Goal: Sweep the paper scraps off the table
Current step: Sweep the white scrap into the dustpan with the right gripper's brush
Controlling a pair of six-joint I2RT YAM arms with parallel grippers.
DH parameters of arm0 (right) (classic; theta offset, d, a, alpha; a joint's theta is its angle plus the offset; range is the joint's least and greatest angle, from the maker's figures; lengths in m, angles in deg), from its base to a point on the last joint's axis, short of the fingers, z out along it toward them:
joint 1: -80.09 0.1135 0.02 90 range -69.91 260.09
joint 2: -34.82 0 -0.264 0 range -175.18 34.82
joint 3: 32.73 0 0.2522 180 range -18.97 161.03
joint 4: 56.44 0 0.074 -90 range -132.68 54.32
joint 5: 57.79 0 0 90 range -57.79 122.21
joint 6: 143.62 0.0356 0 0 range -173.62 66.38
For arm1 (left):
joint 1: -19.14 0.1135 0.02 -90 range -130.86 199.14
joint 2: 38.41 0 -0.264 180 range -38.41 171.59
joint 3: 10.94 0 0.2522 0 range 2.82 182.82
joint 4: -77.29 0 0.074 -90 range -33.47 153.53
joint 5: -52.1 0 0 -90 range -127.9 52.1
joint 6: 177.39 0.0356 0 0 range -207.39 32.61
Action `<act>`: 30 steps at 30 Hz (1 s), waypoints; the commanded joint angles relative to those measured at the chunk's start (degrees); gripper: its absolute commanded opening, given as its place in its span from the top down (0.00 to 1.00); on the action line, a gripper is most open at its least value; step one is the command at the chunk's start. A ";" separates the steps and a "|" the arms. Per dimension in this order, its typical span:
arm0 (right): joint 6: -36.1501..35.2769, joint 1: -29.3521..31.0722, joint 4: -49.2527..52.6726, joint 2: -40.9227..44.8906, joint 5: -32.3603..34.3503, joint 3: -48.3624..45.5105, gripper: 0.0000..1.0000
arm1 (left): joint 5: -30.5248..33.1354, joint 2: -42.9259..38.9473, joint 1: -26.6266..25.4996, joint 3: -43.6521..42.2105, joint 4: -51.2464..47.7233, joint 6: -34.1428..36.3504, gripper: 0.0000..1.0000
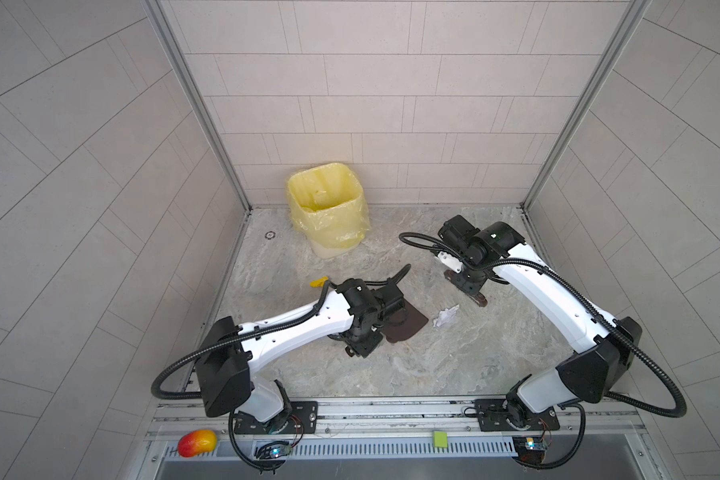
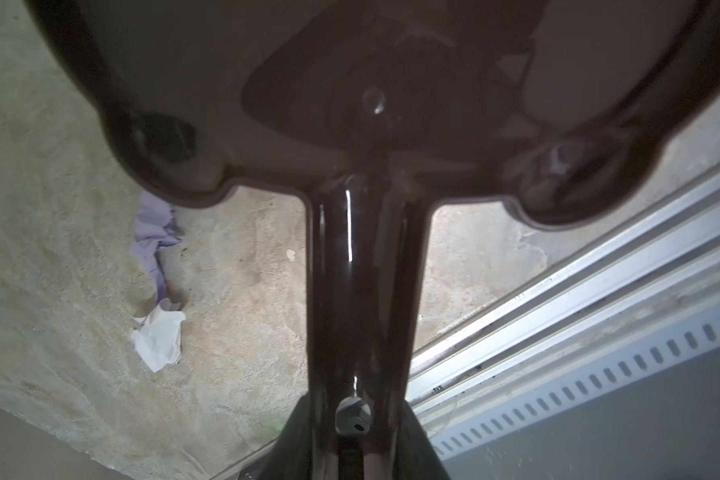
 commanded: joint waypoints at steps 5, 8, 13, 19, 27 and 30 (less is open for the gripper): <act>7.76 -0.53 1.95 1.82 -3.68 -1.88 1.00 | -1.01 3.40 -2.77 0.59 1.24 4.58 1.00; 9.02 -0.49 1.82 2.56 -4.84 -3.42 1.00 | -1.36 4.39 -3.96 1.01 2.36 6.02 1.00; 9.78 -0.71 2.36 2.43 -5.01 -4.26 1.00 | -1.09 6.79 -5.31 1.17 3.37 8.13 1.00; 10.90 -0.77 3.53 1.17 -6.25 -3.20 1.00 | -0.36 8.23 -5.36 0.95 5.00 9.20 1.00; 11.26 -0.67 4.11 1.27 -10.33 -2.91 1.00 | 0.36 9.07 -5.37 0.19 6.97 9.01 1.00; 11.14 -0.60 4.37 2.10 -12.94 -2.26 1.00 | 0.73 9.38 -5.40 -0.38 7.61 8.92 1.00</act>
